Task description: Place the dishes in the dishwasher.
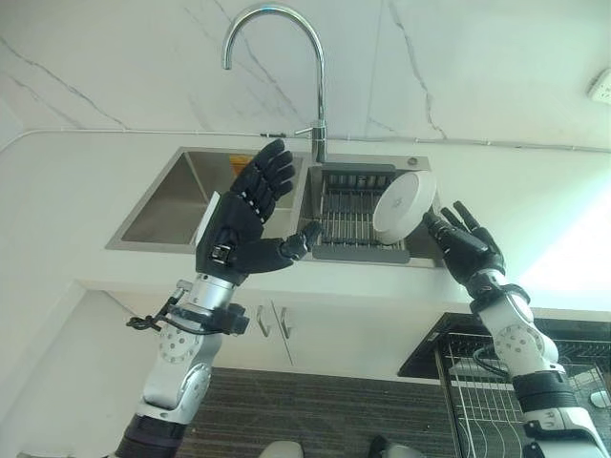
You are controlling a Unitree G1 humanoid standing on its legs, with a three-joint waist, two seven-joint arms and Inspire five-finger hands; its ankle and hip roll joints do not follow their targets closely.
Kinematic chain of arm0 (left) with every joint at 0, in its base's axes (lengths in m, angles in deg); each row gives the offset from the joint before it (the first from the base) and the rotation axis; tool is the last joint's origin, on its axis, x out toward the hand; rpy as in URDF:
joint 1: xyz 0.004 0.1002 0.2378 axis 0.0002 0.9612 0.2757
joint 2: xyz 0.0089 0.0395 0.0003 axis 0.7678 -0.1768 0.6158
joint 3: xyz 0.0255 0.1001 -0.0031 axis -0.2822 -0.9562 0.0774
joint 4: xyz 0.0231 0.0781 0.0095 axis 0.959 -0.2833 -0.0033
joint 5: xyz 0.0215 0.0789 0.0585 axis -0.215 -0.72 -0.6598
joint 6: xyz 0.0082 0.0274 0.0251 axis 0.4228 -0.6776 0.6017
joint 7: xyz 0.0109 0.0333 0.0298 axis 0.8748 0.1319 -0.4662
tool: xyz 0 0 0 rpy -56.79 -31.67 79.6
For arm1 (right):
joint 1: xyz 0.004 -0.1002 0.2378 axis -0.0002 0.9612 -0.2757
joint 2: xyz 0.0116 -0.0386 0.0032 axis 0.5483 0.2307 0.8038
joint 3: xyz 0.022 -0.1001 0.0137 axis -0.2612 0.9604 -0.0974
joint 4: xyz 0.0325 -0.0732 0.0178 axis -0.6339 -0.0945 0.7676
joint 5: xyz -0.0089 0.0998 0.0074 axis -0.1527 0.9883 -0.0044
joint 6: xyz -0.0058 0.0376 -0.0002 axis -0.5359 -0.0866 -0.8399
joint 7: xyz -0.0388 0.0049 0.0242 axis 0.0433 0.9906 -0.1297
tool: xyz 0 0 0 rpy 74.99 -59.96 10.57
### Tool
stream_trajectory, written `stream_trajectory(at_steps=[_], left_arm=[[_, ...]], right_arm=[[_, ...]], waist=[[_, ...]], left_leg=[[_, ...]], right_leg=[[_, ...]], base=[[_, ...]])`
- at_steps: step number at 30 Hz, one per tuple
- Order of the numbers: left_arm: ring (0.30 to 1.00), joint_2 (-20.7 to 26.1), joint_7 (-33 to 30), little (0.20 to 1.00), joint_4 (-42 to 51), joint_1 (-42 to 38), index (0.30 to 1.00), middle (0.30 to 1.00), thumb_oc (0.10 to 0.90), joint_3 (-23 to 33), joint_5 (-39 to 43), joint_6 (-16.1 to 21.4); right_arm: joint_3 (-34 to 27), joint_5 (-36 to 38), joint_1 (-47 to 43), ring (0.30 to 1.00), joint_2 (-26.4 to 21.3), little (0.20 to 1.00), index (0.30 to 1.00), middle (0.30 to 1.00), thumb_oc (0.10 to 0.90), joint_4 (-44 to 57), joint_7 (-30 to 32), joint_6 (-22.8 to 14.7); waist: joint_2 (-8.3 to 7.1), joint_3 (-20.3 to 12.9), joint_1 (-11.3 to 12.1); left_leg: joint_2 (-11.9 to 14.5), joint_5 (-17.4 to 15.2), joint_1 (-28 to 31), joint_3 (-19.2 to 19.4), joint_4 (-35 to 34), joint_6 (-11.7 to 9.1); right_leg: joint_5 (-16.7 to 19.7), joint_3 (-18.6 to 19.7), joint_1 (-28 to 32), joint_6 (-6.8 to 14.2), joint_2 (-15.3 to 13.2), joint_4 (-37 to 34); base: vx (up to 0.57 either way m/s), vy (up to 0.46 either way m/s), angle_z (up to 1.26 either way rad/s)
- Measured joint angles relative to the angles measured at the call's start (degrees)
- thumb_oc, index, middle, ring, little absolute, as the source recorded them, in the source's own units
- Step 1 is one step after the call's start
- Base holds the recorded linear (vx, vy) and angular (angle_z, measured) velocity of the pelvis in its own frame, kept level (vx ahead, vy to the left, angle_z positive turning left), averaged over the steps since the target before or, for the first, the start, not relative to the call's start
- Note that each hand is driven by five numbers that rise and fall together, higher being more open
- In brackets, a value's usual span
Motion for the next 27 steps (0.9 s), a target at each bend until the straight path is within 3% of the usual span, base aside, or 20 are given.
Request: stream_trajectory(at_steps=[9, 27], left_arm=[[0.900, 0.12, -1.37, 0.900, -0.22, -0.10, 0.900, 0.900, 0.800, -0.06, 0.03, -0.35], [0.900, 2.19, -2.29, 0.900, -2.55, -1.34, 0.900, 0.900, 0.800, -0.61, 1.81, -1.77]], right_arm=[[0.42, 2.26, -1.21, 0.900, -0.51, 0.900, 0.900, 0.900, 0.800, -0.39, 1.18, 0.48], [1.49, 3.26, -8.03, 0.900, -3.85, 0.900, 0.900, 0.900, 0.800, -11.46, 1.40, 3.20]], waist=[[-0.11, -0.01, 0.21], [-0.45, -0.12, 2.27]], left_leg=[[0.00, 0.00, 0.08, -0.12, 0.04, 0.00], [-0.18, 0.09, 0.03, -1.47, 0.03, -0.01]], right_leg=[[0.00, -0.09, 0.21, 0.00, 0.00, -0.02], [-0.35, -1.47, 1.06, 0.12, -0.29, -0.18]], base=[[0.00, 0.000, 0.00], [0.01, 0.005, 0.04]])
